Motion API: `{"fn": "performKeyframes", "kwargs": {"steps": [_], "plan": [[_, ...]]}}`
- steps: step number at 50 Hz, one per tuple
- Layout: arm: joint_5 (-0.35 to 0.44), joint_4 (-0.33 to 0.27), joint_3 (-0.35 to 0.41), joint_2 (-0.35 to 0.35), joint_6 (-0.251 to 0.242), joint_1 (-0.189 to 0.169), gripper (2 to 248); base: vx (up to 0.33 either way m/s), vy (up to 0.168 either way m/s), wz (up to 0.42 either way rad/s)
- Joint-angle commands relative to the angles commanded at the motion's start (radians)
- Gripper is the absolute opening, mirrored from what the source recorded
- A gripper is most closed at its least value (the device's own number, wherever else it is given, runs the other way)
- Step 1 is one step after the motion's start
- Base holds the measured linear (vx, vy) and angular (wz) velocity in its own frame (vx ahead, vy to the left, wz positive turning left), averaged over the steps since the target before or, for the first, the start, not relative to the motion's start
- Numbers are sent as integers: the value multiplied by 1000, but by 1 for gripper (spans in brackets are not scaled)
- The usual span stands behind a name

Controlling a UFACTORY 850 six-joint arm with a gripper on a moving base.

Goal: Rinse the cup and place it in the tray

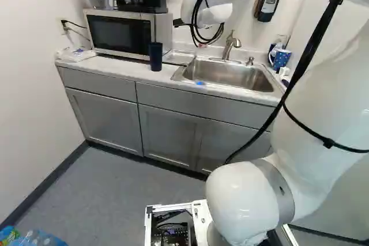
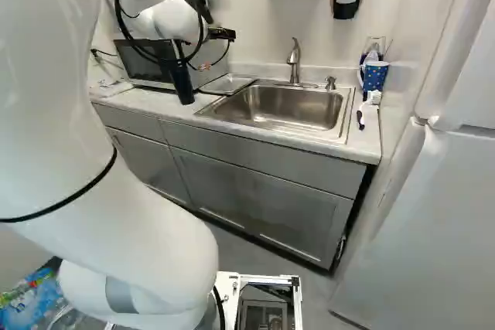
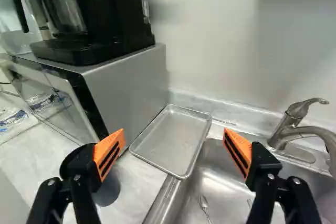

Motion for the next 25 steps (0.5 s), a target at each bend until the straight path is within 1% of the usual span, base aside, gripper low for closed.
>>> {"fn": "performKeyframes", "kwargs": {"steps": [12,25], "plan": [[0,0,0,0,0,0,247,110,-96,8],[0,0,0,0,0,0,247,79,-91,3]]}}
